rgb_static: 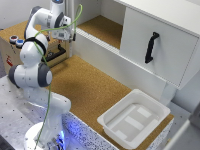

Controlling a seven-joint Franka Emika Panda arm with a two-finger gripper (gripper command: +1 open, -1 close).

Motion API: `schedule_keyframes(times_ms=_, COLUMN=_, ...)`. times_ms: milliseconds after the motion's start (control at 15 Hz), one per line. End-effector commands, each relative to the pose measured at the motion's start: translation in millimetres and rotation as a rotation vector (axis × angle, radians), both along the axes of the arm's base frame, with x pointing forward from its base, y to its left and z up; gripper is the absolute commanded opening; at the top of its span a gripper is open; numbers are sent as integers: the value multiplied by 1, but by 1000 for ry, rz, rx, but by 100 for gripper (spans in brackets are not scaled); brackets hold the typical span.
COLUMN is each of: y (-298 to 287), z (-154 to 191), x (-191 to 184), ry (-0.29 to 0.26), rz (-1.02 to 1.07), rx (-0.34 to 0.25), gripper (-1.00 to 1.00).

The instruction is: Go towards the purple block and grasp it

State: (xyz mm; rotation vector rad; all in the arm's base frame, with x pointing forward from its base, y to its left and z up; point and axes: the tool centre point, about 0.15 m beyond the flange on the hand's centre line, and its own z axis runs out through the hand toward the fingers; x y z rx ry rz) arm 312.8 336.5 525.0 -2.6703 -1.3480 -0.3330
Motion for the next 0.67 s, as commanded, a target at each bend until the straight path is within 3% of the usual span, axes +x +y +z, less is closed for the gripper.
schedule_keyframes(times_ms=0, y=73, z=-4, x=42, ry=30, rz=184, rx=-205, gripper=100)
schedule_keyframes(times_ms=267, y=105, z=-13, x=48, ry=75, rz=343, rx=-267, gripper=100)
schedule_keyframes(times_ms=600, y=129, z=-33, x=23, ry=71, rz=566, rx=-354, gripper=100)
